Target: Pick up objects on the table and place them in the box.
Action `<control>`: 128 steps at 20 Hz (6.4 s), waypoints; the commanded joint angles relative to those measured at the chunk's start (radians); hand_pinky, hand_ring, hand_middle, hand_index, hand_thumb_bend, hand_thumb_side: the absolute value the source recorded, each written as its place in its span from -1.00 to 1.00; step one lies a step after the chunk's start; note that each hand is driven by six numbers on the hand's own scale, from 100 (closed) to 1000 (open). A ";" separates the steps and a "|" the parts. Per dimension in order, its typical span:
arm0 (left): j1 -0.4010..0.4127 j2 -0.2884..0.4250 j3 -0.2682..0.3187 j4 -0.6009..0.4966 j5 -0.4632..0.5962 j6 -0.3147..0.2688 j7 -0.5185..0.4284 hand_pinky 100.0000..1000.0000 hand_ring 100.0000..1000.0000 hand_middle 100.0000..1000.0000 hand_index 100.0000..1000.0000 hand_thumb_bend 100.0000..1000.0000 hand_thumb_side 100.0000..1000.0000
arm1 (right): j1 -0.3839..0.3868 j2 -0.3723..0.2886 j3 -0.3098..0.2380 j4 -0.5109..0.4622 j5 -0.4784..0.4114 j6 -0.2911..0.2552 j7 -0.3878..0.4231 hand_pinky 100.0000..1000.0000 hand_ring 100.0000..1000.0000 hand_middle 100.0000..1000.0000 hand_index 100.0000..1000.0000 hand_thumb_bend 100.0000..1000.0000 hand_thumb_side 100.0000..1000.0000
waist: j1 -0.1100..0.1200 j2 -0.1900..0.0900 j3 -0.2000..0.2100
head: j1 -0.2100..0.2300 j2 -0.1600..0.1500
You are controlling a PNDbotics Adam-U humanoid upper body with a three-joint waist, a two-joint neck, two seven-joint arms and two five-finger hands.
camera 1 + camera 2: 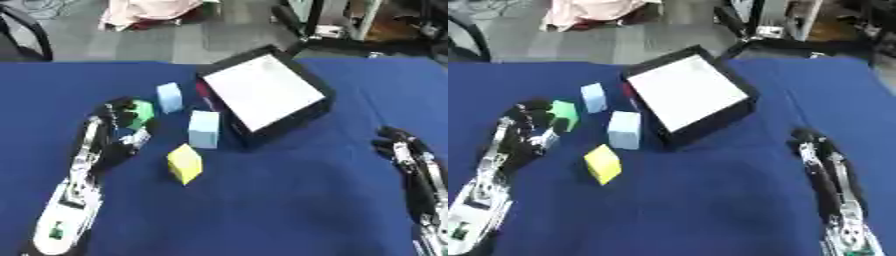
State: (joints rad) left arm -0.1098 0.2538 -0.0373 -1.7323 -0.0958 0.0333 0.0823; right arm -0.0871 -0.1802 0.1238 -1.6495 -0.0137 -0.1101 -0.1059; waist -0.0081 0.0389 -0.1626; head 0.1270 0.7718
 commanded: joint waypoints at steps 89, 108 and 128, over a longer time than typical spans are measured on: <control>-0.889 -0.020 -0.246 0.833 -1.071 -0.048 -0.327 0.28 -0.18 -0.25 0.07 -0.15 -0.41 | -0.008 -0.002 0.034 -0.009 -0.005 0.004 0.050 0.58 0.47 0.44 0.54 -1.00 0.42 | -0.006 -0.016 -0.087 | 0.032 -0.002; -0.896 0.147 -0.273 0.665 -0.933 -0.074 -0.498 0.54 0.28 0.31 0.64 0.50 0.03 | -0.005 -0.005 0.025 -0.008 -0.001 0.004 0.042 0.57 0.47 0.44 0.54 -1.00 0.42 | -0.001 -0.023 -0.067 | 0.015 -0.002; -0.856 0.146 -0.062 1.055 -1.130 0.115 -0.443 0.49 0.20 0.23 0.59 0.27 -0.24 | -0.005 -0.004 0.024 -0.008 -0.002 0.004 0.038 0.57 0.47 0.44 0.54 -1.00 0.42 | -0.005 -0.018 -0.065 | 0.005 -0.002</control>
State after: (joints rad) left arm -0.9478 0.3890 -0.1115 -0.6784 -1.2256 0.1453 -0.3777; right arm -0.0820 -0.1727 0.1539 -1.6433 -0.0141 -0.1055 -0.0648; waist -0.0017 0.0339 -0.2269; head 0.1340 0.7719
